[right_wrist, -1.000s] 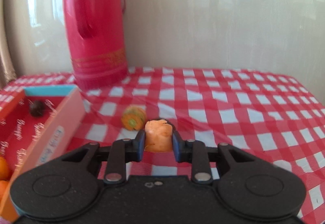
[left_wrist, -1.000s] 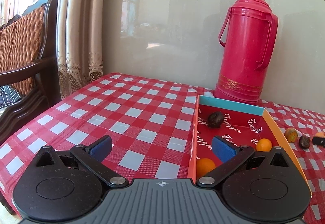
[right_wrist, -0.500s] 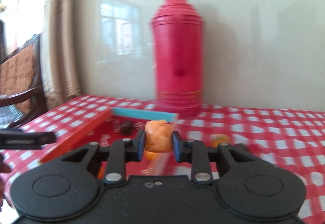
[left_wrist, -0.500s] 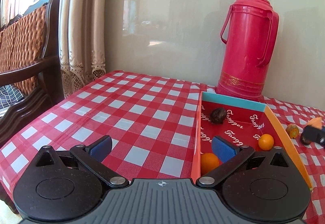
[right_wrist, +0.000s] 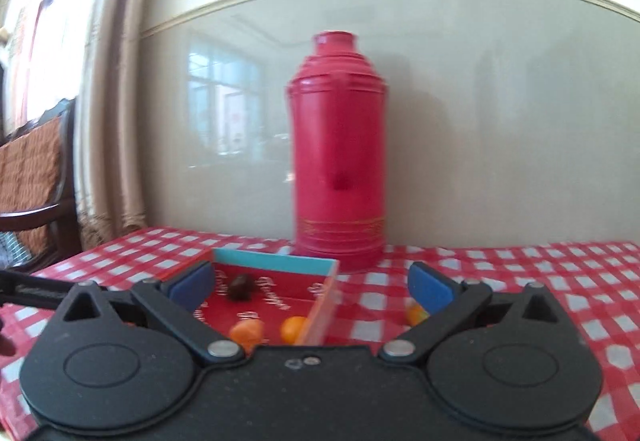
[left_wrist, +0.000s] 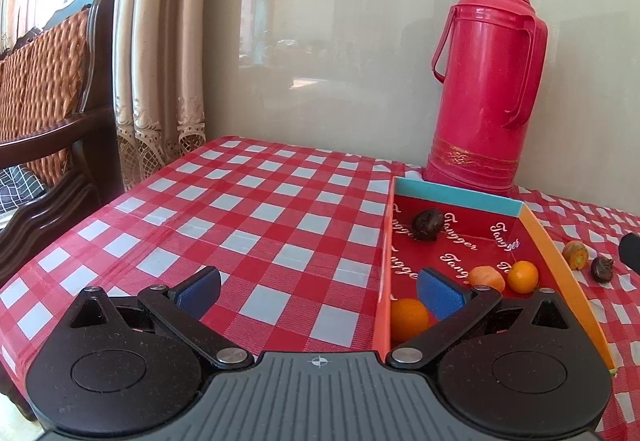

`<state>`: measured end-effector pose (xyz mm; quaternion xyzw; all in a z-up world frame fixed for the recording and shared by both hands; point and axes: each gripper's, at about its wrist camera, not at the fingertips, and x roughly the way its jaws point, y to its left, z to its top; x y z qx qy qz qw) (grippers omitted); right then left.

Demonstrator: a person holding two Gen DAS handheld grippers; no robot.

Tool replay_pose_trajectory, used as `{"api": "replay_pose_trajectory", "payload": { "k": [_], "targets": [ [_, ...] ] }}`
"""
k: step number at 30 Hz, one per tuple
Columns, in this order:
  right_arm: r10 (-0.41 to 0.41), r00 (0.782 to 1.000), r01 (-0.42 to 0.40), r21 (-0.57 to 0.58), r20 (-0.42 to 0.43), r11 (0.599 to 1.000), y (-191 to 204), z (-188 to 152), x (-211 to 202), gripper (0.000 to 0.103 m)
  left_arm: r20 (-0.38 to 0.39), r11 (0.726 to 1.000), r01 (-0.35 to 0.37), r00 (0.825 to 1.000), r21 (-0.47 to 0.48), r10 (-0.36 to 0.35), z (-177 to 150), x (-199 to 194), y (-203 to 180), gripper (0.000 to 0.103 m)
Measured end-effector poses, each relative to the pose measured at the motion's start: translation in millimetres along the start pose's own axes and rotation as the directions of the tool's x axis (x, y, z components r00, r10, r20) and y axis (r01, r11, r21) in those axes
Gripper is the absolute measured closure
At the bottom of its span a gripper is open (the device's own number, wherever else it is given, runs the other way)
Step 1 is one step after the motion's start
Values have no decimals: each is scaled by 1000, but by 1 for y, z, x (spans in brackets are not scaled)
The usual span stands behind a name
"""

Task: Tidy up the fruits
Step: 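Carry the carrot piece into the box and open the right tool, then reach the left tool to the dark brown round fruit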

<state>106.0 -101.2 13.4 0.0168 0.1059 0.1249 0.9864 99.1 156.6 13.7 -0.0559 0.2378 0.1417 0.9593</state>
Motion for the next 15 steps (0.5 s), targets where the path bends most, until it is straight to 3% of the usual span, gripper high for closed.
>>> {"api": "replay_pose_trajectory", "payload": {
  "k": [8,15],
  "targets": [
    [-127,992,129,172,-23,977,-62,0,-2,6,6,999,39,999,15,-39,3,-6,-23,0],
    [-199,980,201,164,-27,966,-100,-4,-21,6,52,988,138,988,76,-142,5,-18,-80,0]
  ]
}}
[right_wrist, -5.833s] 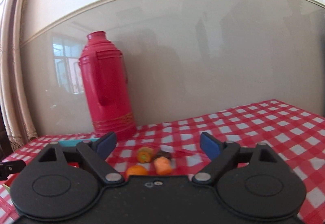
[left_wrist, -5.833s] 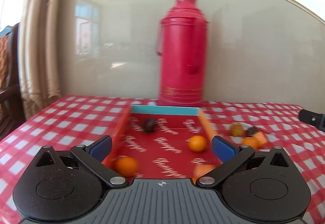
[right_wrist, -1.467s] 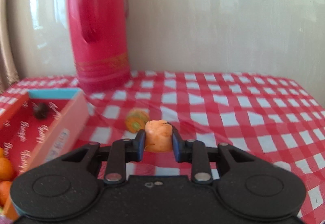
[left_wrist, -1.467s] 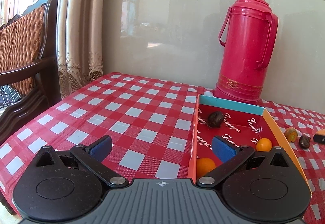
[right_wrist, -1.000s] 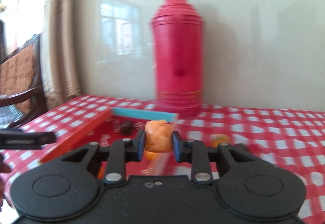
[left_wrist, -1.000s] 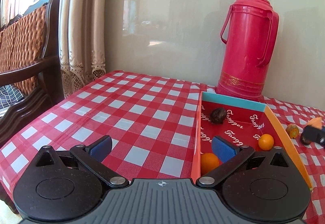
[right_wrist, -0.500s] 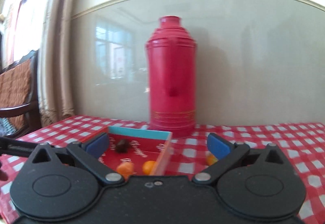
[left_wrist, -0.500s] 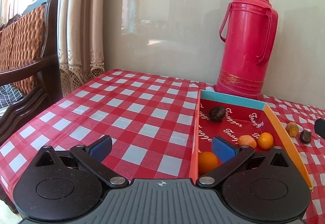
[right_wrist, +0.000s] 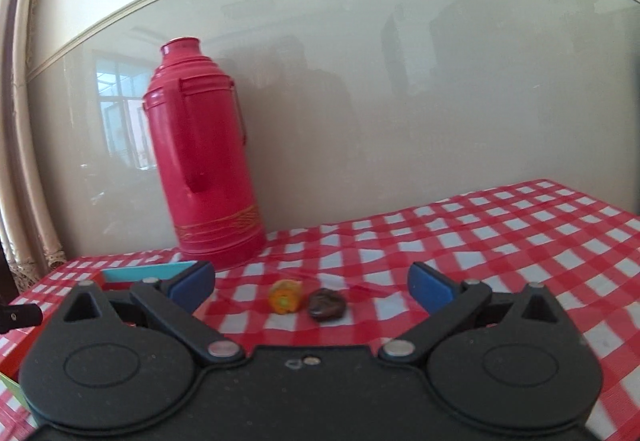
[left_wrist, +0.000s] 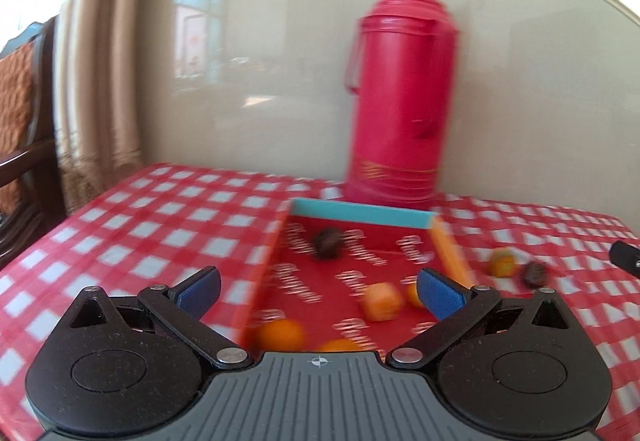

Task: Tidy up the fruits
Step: 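Reach the left tool to the dark brown round fruit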

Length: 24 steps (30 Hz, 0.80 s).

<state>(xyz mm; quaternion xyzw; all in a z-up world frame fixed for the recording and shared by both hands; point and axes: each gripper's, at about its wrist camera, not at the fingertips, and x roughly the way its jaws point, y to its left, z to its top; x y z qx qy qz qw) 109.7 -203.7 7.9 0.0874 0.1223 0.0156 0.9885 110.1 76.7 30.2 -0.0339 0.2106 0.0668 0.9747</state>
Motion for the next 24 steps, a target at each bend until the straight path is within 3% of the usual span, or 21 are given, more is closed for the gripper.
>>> {"api": "replay_pose_trajectory", "payload": {
  "k": [5,12,17,23,24],
  "targets": [
    [-75,997,75,15,10,997,-36,7,-4,6,11,994,85,996,66,-86,0,2,-58,0],
    [-168,986,168,103,-4,980,-86,10,-7,6,-32,977,179,984,117,-177,-5,17,-124,0],
    [-227,974,227,86,-12,970,-109,7,-7,6,-89,960,243,969,141,-233,-10,37,-167,0],
    [-279,959,282,106,-39,954,-139,7,5,6,-129,954,244,966,177,-223,-13,66,-210,1],
    [-287,957,290,107,-44,951,-143,6,8,6,-136,955,242,966,172,-221,-13,73,-214,5]
  ]
}}
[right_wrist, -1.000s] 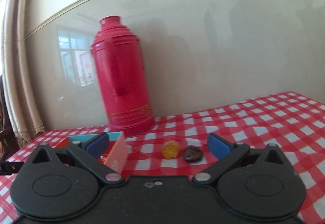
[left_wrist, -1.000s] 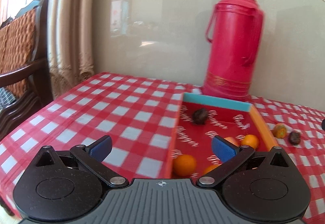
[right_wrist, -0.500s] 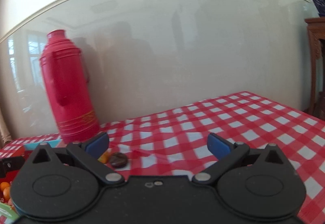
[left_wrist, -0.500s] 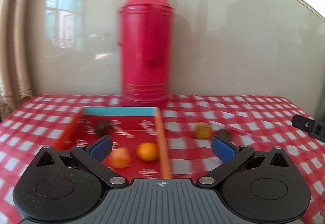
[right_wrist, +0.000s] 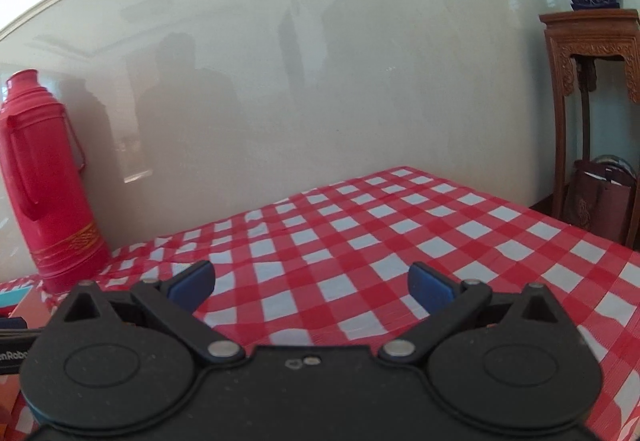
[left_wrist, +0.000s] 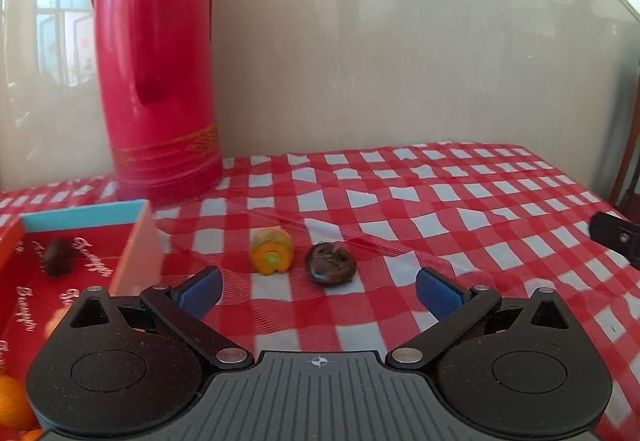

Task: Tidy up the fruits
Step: 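Reach the left tool to the dark brown round fruit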

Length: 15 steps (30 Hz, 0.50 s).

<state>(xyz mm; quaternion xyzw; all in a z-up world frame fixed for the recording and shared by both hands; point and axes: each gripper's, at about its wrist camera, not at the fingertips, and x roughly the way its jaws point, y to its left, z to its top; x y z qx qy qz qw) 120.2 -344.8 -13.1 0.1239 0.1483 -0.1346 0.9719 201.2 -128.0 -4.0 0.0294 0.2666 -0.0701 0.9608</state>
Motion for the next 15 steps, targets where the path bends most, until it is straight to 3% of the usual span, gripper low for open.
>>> {"api": "replay_pose_trajectory", "payload": {
  "k": [3,10,12,15],
  "targets": [
    [-20,1000,20,-4,-12,1000,-9,-1,11,6,-55,1000,-1,998,-24,-1,2,25,-3,17],
    [-27,998,28,23,-56,999,-26,0,34,6,-95,999,-30,995,-14,28,8,55,-15,19],
    [-24,998,27,43,-57,999,-31,2,35,6,-111,999,-41,993,7,42,6,62,-20,32],
    [-22,998,25,57,-55,998,-37,3,35,6,-117,998,-54,992,12,55,5,67,-22,36]
  ]
}}
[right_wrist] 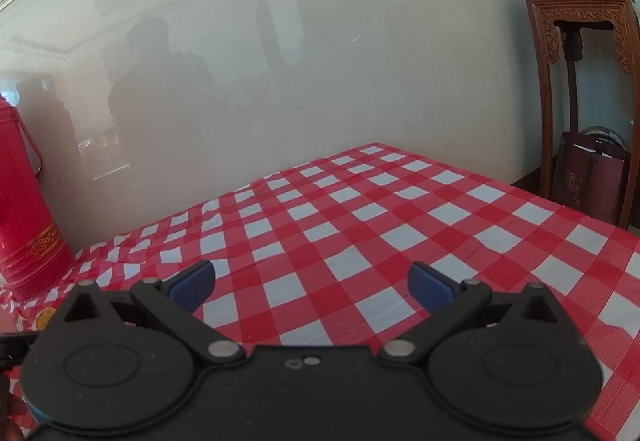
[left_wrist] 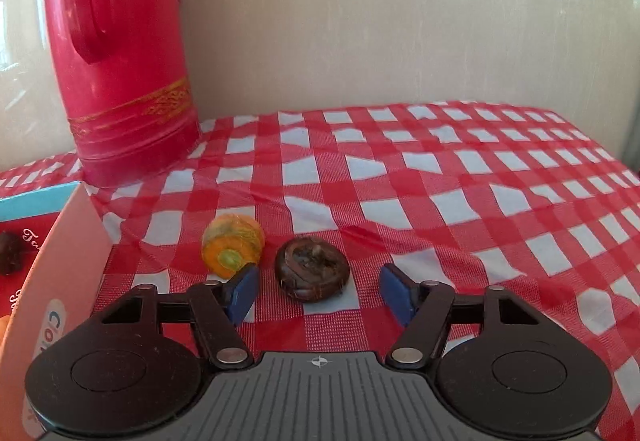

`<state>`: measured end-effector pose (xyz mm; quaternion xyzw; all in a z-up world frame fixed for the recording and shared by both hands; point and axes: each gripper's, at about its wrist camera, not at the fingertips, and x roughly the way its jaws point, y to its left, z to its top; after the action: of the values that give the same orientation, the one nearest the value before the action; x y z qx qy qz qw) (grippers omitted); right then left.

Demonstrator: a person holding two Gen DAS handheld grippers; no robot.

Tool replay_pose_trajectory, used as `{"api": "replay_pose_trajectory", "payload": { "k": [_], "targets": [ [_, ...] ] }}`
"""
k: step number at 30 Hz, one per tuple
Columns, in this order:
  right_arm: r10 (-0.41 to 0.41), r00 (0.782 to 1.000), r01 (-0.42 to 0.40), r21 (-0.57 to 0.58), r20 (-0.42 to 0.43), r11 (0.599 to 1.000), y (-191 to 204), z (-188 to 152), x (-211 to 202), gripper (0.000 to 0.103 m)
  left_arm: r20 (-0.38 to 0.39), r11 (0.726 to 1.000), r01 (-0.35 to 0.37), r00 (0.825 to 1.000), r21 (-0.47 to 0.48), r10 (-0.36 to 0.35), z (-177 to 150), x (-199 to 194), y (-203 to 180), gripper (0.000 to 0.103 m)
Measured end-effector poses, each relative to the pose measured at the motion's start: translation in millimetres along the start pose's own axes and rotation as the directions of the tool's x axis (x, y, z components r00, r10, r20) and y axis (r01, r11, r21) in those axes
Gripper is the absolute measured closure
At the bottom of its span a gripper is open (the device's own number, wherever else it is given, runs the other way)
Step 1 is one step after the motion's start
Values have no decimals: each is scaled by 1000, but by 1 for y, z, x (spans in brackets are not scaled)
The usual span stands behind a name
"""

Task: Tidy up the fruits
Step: 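Reach the left tool to the dark brown round fruit, then grip the dark fruit, carry it into the box, open left tool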

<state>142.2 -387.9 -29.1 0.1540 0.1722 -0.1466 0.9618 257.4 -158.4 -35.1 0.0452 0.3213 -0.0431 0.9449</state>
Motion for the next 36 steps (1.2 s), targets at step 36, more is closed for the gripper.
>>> {"api": "replay_pose_trajectory", "payload": {
  "k": [36],
  "targets": [
    [101,994,-96,101,-50,990,24,-12,-23,6,155,988,-115,979,-101,130,-33,-145,137,62]
  ]
}}
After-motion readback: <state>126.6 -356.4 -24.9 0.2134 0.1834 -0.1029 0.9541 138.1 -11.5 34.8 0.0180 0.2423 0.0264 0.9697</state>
